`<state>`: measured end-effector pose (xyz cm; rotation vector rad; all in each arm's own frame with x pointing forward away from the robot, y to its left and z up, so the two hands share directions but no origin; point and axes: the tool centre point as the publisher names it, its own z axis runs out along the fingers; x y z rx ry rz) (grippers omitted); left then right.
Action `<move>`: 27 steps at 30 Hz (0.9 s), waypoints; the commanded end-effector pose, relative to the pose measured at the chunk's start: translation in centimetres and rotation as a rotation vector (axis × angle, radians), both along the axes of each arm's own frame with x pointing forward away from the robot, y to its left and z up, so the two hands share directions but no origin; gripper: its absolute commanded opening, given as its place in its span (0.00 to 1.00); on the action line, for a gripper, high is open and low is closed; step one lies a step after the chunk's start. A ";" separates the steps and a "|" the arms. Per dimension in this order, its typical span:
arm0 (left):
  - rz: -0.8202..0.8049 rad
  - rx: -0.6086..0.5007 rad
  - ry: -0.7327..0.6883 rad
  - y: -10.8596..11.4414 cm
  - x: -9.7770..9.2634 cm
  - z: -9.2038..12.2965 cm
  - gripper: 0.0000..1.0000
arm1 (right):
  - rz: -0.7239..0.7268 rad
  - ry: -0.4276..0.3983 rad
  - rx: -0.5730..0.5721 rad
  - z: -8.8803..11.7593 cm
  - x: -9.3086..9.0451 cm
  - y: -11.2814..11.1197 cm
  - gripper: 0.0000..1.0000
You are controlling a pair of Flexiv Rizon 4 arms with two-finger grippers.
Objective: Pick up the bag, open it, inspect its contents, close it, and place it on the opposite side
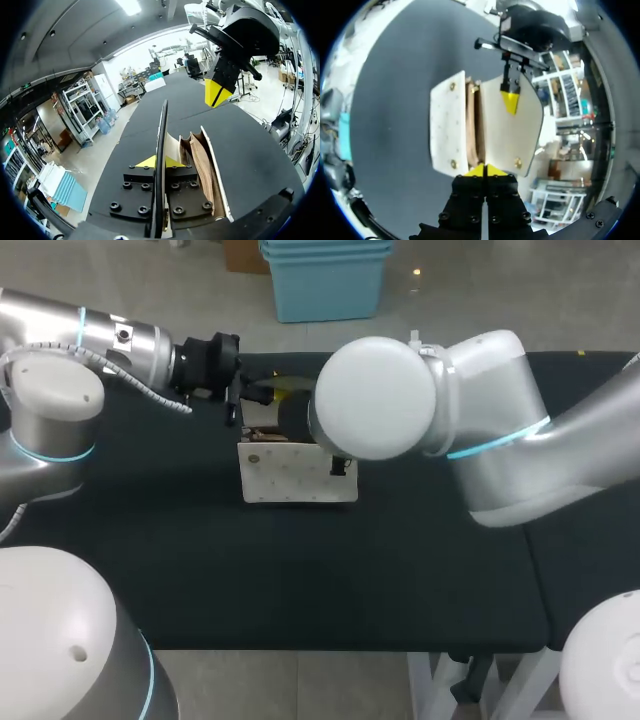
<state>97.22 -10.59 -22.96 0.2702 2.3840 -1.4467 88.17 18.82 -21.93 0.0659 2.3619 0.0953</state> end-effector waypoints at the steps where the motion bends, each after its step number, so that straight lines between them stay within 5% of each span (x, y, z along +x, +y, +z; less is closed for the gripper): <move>1: -0.004 0.002 0.008 -0.9 1.9 -2.3 0.00 | 0.010 -0.036 0.006 -0.9 -1.9 -0.6 0.00; 10: -0.007 0.009 -0.101 -1.5 3.9 -5.8 0.00 | 0.035 -0.031 -0.001 -3.6 -3.2 0.5 0.00; 27: -0.034 0.012 -0.183 -0.8 3.5 -9.2 0.00 | 0.065 0.079 -0.015 -8.5 -3.5 3.0 0.00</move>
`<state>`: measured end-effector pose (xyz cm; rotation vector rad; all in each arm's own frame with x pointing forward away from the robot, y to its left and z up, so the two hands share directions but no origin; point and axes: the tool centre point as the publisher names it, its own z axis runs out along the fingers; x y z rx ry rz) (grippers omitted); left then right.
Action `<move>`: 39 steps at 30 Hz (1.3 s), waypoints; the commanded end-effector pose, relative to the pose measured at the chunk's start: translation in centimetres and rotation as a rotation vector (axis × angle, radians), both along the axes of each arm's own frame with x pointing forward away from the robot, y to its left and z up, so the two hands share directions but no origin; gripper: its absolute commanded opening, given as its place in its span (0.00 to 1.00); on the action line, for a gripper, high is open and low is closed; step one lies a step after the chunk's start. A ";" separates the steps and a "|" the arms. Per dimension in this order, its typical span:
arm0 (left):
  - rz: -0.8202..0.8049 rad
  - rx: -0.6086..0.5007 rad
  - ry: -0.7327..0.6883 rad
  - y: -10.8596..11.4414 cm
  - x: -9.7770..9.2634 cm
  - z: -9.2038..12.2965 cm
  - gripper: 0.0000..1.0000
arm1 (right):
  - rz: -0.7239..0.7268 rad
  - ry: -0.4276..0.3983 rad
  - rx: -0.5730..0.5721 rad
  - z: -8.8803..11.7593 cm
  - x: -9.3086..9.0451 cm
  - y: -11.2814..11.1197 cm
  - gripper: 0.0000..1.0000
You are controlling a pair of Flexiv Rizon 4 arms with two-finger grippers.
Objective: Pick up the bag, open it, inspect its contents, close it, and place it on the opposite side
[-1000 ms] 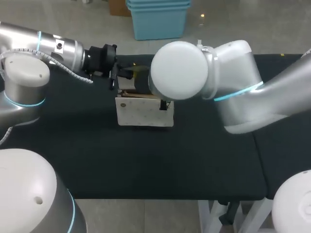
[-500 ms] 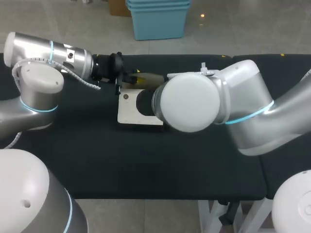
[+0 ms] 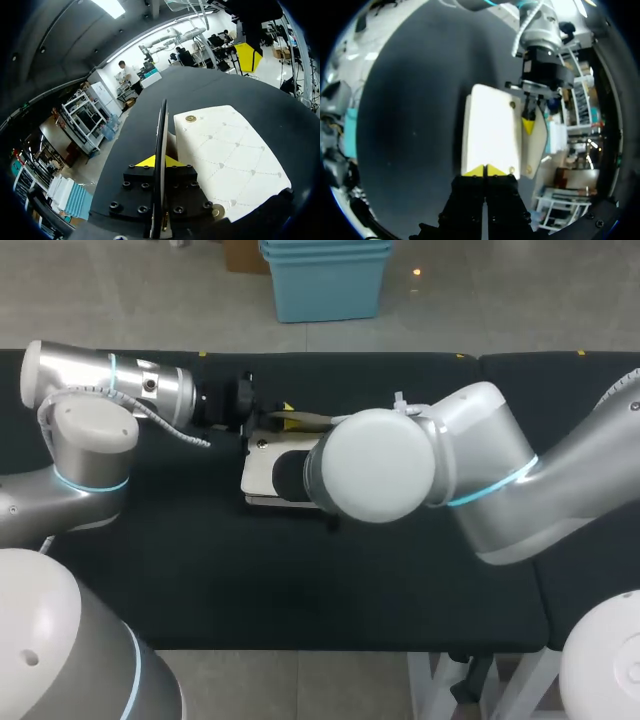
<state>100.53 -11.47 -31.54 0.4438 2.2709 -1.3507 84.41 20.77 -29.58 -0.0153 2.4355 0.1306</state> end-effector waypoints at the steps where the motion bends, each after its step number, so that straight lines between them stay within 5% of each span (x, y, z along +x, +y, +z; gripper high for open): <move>1: 0.019 -0.015 -0.012 0.1 0.4 -0.8 0.00 | -0.005 0.012 -0.017 -1.1 0.2 1.2 0.00; 17: -0.029 -0.033 -0.038 0.1 0.4 -2.4 0.00 | -0.025 -0.026 -0.029 -5.5 0.0 1.5 0.00; 22: -0.036 -0.039 -0.036 0.3 0.3 -2.3 0.00 | -0.044 -0.052 -0.033 -6.3 0.6 1.2 0.23; 27: -0.043 -0.030 -0.031 0.5 0.2 -2.5 0.00 | -0.066 -0.081 -0.057 -6.9 1.6 0.7 0.35; 39: -0.074 -0.017 -0.034 0.3 0.1 -2.7 0.00 | -0.101 -0.109 -0.076 -7.9 3.5 -0.4 0.33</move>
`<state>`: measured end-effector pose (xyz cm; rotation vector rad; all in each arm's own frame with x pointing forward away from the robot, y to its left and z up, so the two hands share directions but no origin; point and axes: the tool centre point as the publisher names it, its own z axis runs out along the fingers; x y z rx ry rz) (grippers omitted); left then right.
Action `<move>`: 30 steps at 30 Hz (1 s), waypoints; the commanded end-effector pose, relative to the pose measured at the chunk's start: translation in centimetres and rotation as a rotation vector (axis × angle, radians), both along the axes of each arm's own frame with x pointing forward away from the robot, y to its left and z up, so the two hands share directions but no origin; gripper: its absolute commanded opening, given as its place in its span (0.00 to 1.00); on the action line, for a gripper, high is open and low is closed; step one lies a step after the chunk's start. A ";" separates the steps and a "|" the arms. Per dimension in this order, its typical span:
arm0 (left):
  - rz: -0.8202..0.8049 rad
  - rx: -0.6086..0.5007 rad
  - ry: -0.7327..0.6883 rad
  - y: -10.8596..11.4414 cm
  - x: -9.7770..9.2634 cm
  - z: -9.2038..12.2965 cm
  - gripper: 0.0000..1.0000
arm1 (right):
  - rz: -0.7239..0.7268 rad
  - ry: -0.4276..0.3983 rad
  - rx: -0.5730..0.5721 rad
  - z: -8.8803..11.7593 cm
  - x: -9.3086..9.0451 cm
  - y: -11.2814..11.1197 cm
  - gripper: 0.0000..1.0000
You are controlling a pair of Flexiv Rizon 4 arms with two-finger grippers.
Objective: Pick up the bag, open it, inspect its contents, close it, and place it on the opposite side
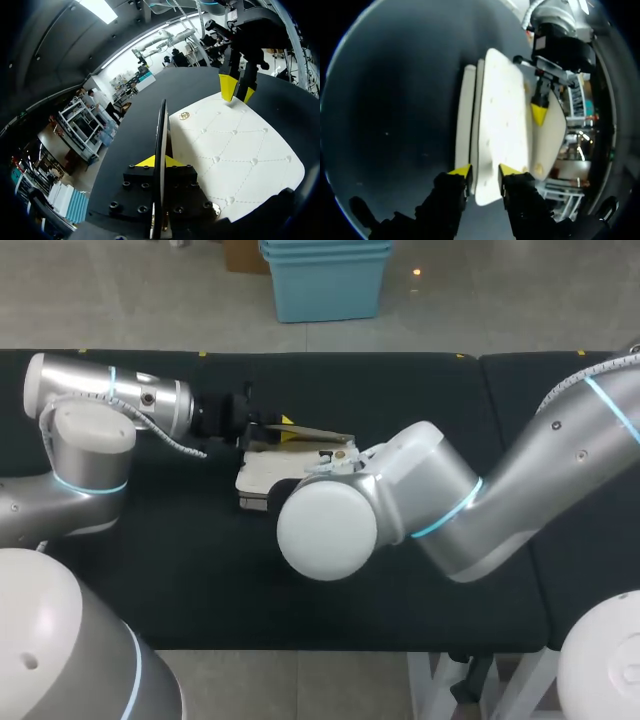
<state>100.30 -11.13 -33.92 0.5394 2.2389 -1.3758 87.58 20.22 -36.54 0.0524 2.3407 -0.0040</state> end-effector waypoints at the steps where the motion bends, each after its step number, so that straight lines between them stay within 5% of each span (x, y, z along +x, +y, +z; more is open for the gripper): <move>1: -0.008 -0.006 0.001 0.0 0.4 -0.4 0.00 | -0.018 -0.022 -0.001 -1.0 0.4 0.1 0.33; 21: -0.033 0.002 0.010 0.3 0.7 -1.3 0.00 | -0.064 -0.131 0.042 -1.1 1.0 -0.6 0.14; 25: -0.045 -0.012 -0.021 0.5 0.5 -1.4 0.00 | -0.070 -0.137 0.047 -1.2 1.1 -0.5 0.00; 30: -0.071 -0.051 -0.092 0.7 -0.3 -1.3 0.00 | -0.077 -0.137 0.053 -1.1 1.2 -0.5 0.00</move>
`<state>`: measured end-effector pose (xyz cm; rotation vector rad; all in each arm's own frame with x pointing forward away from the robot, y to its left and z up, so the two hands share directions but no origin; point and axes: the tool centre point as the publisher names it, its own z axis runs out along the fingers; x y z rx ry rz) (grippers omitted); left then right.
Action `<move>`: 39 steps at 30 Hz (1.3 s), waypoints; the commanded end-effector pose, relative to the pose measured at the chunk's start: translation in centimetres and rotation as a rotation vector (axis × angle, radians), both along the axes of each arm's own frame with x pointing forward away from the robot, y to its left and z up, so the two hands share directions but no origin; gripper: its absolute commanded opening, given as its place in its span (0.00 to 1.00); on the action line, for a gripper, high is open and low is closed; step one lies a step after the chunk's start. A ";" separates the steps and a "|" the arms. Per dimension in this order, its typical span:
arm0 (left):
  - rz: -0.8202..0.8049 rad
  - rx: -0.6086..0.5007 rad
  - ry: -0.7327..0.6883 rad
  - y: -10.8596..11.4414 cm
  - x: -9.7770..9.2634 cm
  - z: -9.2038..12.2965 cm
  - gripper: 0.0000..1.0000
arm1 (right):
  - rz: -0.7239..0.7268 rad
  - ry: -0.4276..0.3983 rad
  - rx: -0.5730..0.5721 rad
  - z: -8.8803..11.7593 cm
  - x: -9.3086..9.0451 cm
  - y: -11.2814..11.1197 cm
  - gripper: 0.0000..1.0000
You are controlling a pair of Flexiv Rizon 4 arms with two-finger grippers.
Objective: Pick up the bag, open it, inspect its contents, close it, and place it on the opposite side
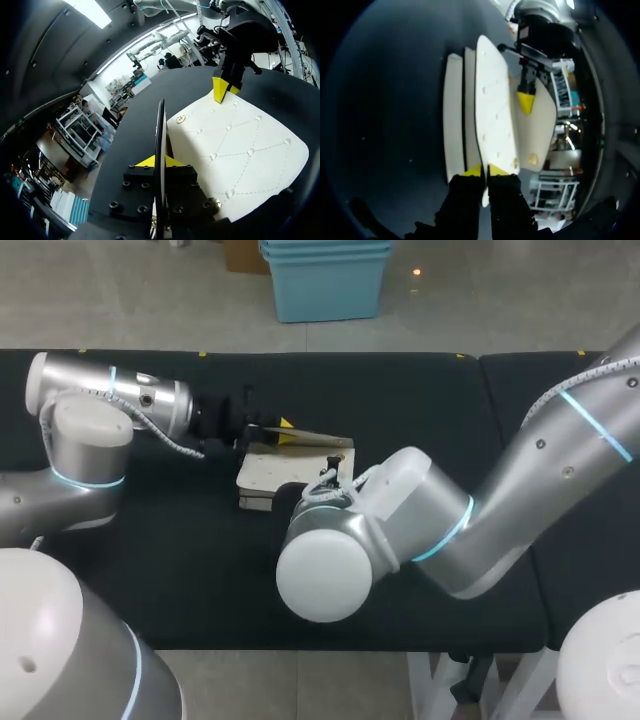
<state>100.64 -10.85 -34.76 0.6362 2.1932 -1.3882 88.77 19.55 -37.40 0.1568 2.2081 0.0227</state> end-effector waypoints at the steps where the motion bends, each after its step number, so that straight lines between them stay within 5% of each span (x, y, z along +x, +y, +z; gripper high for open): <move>1: -0.018 -0.046 -0.063 0.4 -0.9 -0.5 0.00 | -0.009 -0.005 0.005 -0.3 0.1 0.1 0.00; 13: -0.066 -0.002 -0.203 0.4 -2.8 -0.6 0.00 | -0.017 0.001 0.015 -0.2 0.1 0.1 0.00; 17: -0.046 -0.010 -0.183 0.6 -2.7 -0.1 0.57 | -0.017 0.001 0.015 -0.2 0.1 0.1 0.00; 22: -0.031 -0.032 -0.111 1.0 -2.0 1.3 0.81 | -0.017 0.001 0.015 -0.2 0.1 0.1 0.00; 26: -0.028 -0.039 -0.086 1.3 -1.9 2.2 0.72 | -0.017 0.001 0.015 -0.2 0.1 0.1 0.00; 28: -0.031 -0.031 -0.085 1.3 -2.1 2.5 0.52 | -0.017 0.001 0.015 -0.2 0.1 0.1 0.00; 36: 0.004 0.031 -0.098 1.0 -1.7 2.8 0.24 | -0.017 0.001 0.015 -0.2 0.1 0.1 0.00; 39: 0.010 0.028 -0.105 1.0 -1.8 2.7 0.02 | -0.017 0.001 0.015 -0.2 0.1 0.1 0.00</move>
